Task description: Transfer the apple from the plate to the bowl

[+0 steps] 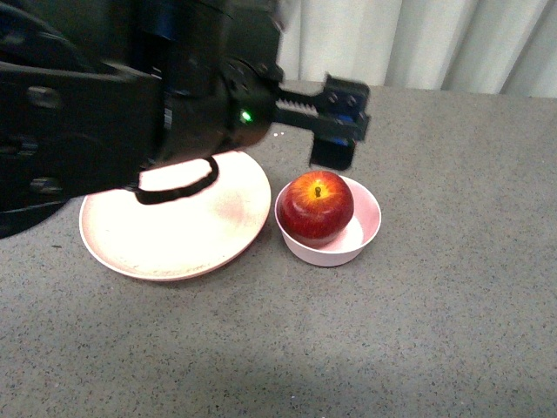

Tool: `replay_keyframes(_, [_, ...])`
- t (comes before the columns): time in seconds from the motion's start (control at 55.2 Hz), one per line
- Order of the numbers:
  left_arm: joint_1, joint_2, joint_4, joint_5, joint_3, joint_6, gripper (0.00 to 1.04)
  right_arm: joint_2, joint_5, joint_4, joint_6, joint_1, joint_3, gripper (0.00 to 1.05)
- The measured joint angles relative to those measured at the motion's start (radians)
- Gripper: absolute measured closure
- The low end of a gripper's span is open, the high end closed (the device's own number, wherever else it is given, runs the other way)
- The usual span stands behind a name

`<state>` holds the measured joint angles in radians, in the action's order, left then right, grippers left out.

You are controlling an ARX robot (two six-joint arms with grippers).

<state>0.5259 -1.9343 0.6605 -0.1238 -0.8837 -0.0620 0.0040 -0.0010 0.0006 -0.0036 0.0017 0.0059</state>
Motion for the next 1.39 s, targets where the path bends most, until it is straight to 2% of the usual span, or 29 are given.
replay_keyframes(0.199, [-0.091, 0.25, 0.071, -0.089, 0.245, -0.052, 0.07, 0.0, 0.0, 0.0, 0.0, 0.0, 0.0, 0.09])
replay_keyframes(0.344, [-0.151, 0.43, 0.042, -0.129, 0.386, -0.063, 0.07, 0.0, 0.0, 0.0, 0.0, 0.0, 0.0, 0.09])
replay_keyframes(0.507, [-0.285, 0.613, -0.043, -0.21, 0.513, -0.041, 0.08, 0.0, 0.0, 0.0, 0.0, 0.0, 0.0, 0.09])
replay_keyframes(0.561, [-0.315, 0.561, 0.253, -0.099, 0.602, 0.007, 0.22, 0.0, -0.001, 0.0, 0.0, 0.0, 0.0, 0.09])
replay_keyframes(0.634, [-0.337, 0.579, 0.438, -0.054, 0.68, 0.033, 0.38, 0.0, 0.0, 0.0, 0.0, 0.0, 0.0, 0.09])
replay_keyframes(0.869, [-0.392, 0.756, 0.385, -0.003, 0.765, 0.046, 0.75, 0.0, 0.001, 0.0, 0.0, 0.0, 0.0, 0.09])
replay_keyframes(0.996, [-0.425, 0.88, 0.303, 0.022, 0.81, 0.049, 1.01, 0.0, 0.0, 0.0, 0.0, 0.0, 0.0, 0.09])
replay_keyframes(1.104, [-0.443, 0.965, 0.241, 0.049, 0.829, 0.054, 1.01, 0.0, 0.0, 0.0, 0.0, 0.0, 0.0, 0.09])
replay_keyframes(1.141, [-0.475, 0.999, 0.214, 0.102, 0.837, 0.055, 1.01, 0.0, 0.0, 0.0, 0.0, 0.0, 0.0, 0.09])
replay_keyframes(1.177, [-0.494, 1.024, 0.193, 0.116, 0.842, 0.056, 1.01, 0.0, 0.0, 0.0, 0.0, 0.0, 0.0, 0.09])
replay_keyframes(1.394, [-0.523, 1.193, 0.052, 0.121, 0.863, 0.057, 1.01, 0.0, -0.001, 0.0, 0.0, 0.0, 0.0, 0.09])
